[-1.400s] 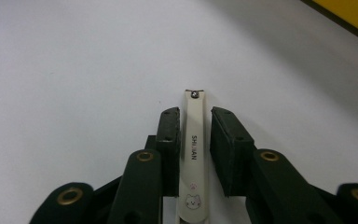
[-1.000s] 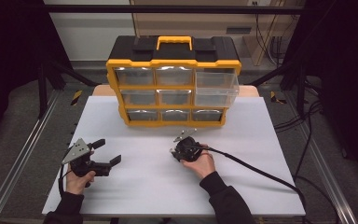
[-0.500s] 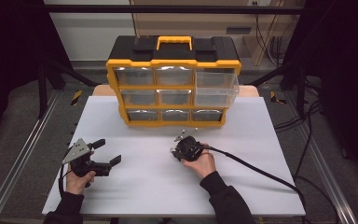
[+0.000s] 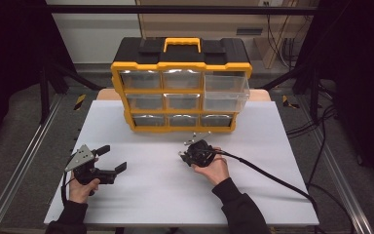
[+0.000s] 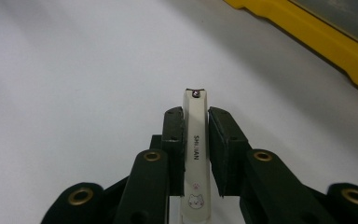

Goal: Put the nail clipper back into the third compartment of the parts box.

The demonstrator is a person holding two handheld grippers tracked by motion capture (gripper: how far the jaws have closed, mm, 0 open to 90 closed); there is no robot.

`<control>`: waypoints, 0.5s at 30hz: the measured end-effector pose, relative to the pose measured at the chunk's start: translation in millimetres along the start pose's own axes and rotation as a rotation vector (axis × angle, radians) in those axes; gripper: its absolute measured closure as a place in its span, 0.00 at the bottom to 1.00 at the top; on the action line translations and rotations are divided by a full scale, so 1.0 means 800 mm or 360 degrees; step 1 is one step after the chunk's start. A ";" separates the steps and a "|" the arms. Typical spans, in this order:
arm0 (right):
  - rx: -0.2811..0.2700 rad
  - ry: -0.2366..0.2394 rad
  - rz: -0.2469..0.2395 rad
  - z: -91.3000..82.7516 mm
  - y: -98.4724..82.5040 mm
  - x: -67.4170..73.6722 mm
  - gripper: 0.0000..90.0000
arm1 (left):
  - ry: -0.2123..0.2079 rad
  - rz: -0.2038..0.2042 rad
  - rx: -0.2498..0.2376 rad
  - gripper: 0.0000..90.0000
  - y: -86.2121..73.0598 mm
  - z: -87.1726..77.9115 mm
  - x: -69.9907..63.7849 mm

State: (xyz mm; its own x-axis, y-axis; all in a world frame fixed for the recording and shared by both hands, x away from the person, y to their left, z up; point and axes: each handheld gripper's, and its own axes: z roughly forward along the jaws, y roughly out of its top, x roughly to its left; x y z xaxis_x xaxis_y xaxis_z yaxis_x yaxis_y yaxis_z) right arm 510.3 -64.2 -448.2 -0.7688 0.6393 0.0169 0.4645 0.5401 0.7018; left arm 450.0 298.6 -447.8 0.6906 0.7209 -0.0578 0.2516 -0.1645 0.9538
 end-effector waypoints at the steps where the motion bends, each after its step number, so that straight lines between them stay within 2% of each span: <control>1: -0.0006 0.0005 0.0000 -0.002 0.001 0.000 0.86 | 0.0001 0.0001 0.0000 0.04 0.000 0.000 0.000; 15: -0.0070 0.0009 -0.0032 -0.028 0.005 0.004 0.86 | -0.0001 0.0002 0.0000 0.04 0.000 0.000 0.000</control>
State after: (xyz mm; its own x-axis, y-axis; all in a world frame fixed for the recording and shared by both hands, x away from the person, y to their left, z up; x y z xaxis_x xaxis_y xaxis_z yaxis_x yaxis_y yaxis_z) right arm 500.0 -72.1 -429.3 -0.7801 0.6256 0.0064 0.4295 0.5281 0.7325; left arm 449.8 298.4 -447.6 0.6911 0.7205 -0.0567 0.2508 -0.1655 0.9538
